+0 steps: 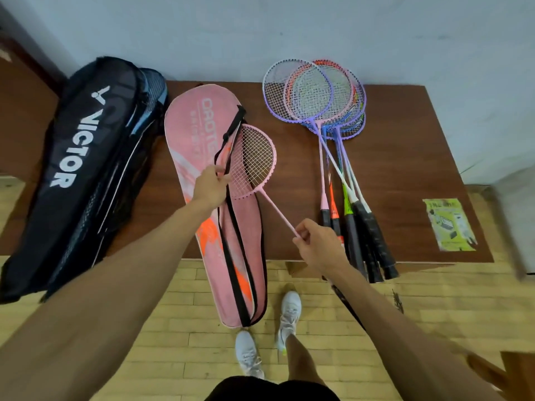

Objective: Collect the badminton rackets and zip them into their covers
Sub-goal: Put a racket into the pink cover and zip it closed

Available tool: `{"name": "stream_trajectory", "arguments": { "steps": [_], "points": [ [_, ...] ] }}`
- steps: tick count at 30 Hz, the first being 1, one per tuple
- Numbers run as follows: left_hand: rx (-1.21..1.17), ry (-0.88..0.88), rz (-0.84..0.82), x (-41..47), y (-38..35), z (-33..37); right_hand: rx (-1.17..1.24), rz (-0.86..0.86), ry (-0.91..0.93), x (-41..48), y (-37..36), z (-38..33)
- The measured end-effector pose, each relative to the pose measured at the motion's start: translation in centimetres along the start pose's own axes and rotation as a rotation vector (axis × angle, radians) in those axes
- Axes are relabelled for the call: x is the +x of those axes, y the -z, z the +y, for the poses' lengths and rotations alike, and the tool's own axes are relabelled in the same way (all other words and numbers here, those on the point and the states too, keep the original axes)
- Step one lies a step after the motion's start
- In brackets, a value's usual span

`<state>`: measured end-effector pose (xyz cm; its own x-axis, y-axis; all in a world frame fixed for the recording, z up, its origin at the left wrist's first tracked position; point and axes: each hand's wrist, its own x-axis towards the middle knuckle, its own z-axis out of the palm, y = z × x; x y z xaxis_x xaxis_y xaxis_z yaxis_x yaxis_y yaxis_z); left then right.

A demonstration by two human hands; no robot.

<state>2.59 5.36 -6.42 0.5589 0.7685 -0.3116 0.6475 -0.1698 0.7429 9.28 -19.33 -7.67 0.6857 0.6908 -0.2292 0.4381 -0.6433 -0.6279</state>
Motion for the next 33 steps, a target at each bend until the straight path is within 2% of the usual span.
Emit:
{"name": "stream_trajectory", "arguments": {
  "steps": [11, 17, 21, 26, 29, 31, 33],
  "points": [
    [0.048, 0.033, -0.035, 0.9, -2.1, -0.7, 0.217, -0.179, -0.033, 9.7, -1.5, -1.9],
    [0.068, -0.062, -0.052, 1.9, -2.7, 0.3, 0.299, -0.177, -0.022, 14.8, -2.4, -3.7],
    [0.073, -0.045, 0.02, 2.4, -3.0, 0.5, 0.354, -0.128, -0.06, 17.3, -3.2, -4.2],
    [0.078, 0.021, 0.061, 3.3, -3.4, -0.5, 0.212, -0.276, -0.136, 17.3, -3.0, -2.2],
    [0.062, 0.026, 0.072, 3.0, -4.0, -1.0, 0.086, -0.255, -0.08, 15.5, -2.2, -0.4],
    [0.079, 0.017, 0.048, 2.6, -4.4, -1.3, -0.031, -0.237, -0.056, 14.1, -1.6, 0.5],
    [0.095, 0.024, -0.019, 2.0, -4.7, -1.9, -0.102, -0.334, -0.111, 12.7, -1.2, 1.0]
  ]
}}
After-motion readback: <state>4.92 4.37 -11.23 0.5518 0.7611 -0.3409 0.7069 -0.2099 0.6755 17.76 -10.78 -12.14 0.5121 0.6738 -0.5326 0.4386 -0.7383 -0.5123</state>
